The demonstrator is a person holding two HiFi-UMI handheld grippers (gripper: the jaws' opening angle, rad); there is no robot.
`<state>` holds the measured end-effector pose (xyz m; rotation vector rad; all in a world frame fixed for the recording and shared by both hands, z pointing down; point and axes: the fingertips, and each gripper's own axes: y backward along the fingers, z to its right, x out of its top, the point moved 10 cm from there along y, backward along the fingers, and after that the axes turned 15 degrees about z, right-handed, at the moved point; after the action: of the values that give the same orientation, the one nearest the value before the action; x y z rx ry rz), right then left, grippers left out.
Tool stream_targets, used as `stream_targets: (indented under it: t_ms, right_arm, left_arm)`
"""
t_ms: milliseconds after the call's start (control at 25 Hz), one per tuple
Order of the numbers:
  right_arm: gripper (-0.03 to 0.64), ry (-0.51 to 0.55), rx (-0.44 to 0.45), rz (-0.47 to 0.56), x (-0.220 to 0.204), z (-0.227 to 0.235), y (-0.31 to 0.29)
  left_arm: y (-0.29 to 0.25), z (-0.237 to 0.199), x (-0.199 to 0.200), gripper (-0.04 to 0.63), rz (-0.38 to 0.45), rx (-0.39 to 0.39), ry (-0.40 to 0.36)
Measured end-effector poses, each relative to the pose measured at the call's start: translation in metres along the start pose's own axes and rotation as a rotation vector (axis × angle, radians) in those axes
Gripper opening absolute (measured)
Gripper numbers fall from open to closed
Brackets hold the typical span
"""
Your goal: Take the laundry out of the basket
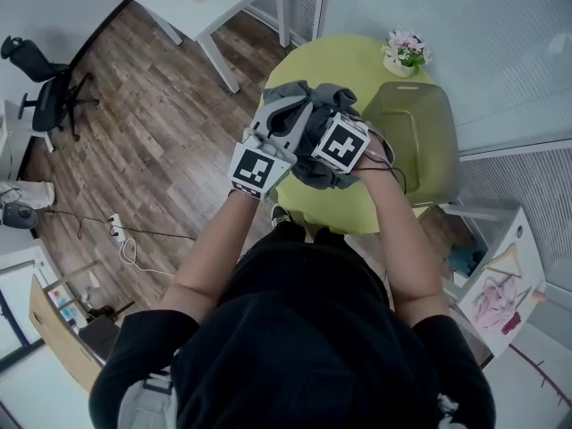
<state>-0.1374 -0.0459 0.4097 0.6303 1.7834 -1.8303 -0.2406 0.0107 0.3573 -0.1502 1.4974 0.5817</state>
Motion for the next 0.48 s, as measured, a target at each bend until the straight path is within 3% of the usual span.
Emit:
stream_targets:
  t_ms: [480]
  right_arm:
    - [0.367, -0.097, 0.038, -0.045, -0.044, 0.003, -0.048]
  left_arm:
    - [0.007, -0.002, -0.065, 0.009, -0.091, -0.058, 0.093]
